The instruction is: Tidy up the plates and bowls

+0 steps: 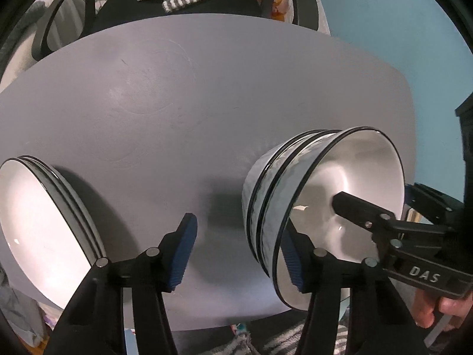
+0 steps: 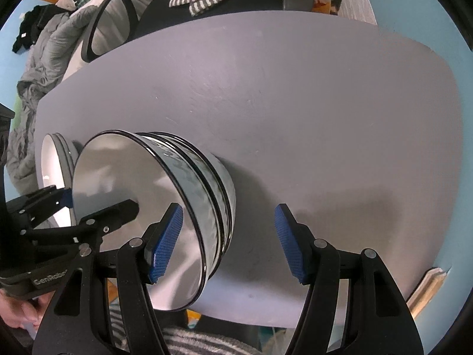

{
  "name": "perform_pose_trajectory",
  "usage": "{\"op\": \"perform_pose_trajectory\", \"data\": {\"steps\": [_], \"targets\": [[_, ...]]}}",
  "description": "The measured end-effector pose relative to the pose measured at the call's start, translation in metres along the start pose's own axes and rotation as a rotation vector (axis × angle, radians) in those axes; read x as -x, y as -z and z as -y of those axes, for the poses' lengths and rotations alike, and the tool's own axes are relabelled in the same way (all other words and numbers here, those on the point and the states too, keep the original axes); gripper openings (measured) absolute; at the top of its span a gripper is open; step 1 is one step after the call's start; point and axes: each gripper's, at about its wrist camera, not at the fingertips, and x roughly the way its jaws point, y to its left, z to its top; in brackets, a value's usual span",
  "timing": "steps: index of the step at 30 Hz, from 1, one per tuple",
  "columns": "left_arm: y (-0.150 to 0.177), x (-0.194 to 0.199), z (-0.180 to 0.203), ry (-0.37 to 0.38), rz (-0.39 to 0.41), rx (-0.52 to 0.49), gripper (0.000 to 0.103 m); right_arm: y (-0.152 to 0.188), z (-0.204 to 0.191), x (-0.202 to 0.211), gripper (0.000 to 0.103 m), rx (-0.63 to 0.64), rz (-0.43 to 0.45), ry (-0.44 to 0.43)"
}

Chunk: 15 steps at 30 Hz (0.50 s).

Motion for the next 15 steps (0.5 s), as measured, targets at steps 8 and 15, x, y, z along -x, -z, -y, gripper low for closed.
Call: {"op": "perform_pose_trajectory", "data": {"steps": [8,15], "targets": [[0.003,0.002,0.007,0.017,0.001,-0.021,0.042,0.0,-0.003,-0.004,0.064,0.009,-0.004,0.011],[-0.002,0.002,0.012,0.019,-0.008,-0.028,0.028,-0.001,-0.023,-0.004,0.044,0.037,-0.023,0.035]]}}
